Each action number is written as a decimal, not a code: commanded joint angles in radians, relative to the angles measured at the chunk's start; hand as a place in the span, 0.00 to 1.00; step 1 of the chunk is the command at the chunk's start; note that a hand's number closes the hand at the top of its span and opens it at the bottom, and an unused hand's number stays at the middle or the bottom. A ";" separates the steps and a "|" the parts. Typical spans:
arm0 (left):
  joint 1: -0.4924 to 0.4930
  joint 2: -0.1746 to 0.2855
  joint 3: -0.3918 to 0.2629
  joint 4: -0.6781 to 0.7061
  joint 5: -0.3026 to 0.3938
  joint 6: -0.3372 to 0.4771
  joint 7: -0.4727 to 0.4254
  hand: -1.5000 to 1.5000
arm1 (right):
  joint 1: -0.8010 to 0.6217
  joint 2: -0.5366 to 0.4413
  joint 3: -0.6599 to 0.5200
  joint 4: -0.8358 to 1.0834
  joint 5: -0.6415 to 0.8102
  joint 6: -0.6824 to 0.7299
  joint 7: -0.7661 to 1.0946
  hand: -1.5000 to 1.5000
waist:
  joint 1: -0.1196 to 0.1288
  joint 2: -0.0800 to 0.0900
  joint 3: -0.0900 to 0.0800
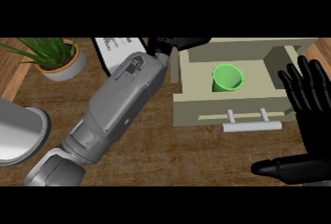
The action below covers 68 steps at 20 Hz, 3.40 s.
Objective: Pick up the cup, place it into the drawer and close the drawer
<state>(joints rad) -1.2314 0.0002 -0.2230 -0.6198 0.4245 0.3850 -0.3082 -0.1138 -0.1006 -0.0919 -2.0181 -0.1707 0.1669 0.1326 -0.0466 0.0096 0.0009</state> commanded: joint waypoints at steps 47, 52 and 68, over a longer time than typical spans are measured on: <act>0.206 0.166 -0.196 -0.235 0.369 0.043 -0.093 0.00 | 0.091 -0.180 -0.034 -0.118 -0.072 0.234 0.025 1.00 | 0.069 -0.022 -0.001; 0.399 0.285 -0.194 -0.425 0.365 0.034 -0.068 0.00 | 0.098 -0.217 -0.013 -0.109 0.040 0.241 0.052 1.00 | 0.078 -0.020 -0.001; 0.865 0.564 -0.052 -0.839 0.451 -0.169 -0.002 0.00 | 0.017 -0.276 0.241 0.131 0.647 0.173 -0.180 1.00 | 0.078 -0.010 -0.001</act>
<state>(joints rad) -0.4470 0.4890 -0.3302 -1.4179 0.8410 0.3071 -0.3107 -0.0761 -0.3382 0.0972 -1.9435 0.3312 0.3589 0.0116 0.0332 -0.0020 -0.0001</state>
